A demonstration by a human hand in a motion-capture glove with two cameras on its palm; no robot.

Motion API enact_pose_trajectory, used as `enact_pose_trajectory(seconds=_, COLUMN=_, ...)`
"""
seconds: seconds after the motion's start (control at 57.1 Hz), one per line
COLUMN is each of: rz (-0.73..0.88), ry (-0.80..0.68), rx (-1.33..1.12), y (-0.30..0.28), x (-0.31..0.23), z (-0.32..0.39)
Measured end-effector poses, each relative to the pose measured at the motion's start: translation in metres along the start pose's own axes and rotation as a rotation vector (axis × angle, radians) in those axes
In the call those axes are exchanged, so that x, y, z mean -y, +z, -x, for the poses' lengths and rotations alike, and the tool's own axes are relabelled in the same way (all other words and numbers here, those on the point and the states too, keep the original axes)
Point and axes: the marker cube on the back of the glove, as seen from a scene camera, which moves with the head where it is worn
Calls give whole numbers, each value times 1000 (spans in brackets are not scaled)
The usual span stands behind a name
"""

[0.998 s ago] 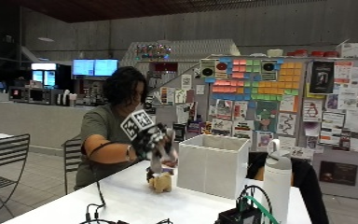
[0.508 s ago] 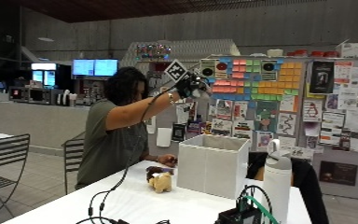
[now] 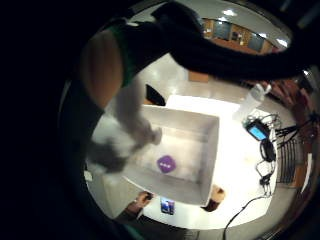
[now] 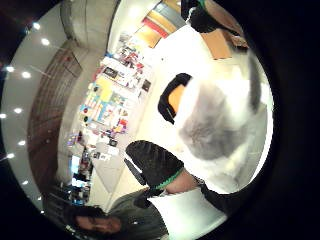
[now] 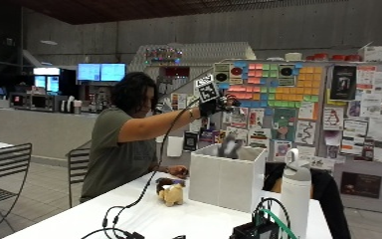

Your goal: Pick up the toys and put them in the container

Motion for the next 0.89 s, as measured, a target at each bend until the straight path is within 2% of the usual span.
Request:
enact_pose_trajectory(seconds=0.228, rz=-23, ry=-53, rx=-133, y=-8, x=-104, z=-79)
enact_pose_trajectory(seconds=0.315, rz=2, ry=-96, rx=-289, y=-4, x=-152, z=-131)
enact_pose_trajectory(seconds=0.42, rz=38, ry=124, rx=-243, y=14, x=-206, z=-178)
enact_pose_trajectory(seconds=0.63, rz=215, ry=223, rx=-168, y=80, x=-293, z=-261)
enact_pose_trajectory(seconds=0.77, rz=395, ry=159, rx=-190, y=118, x=-316, z=-280)
enact_pose_trajectory(seconds=0.893, rz=485, ry=35, rx=-277, y=151, x=-329, z=-268)
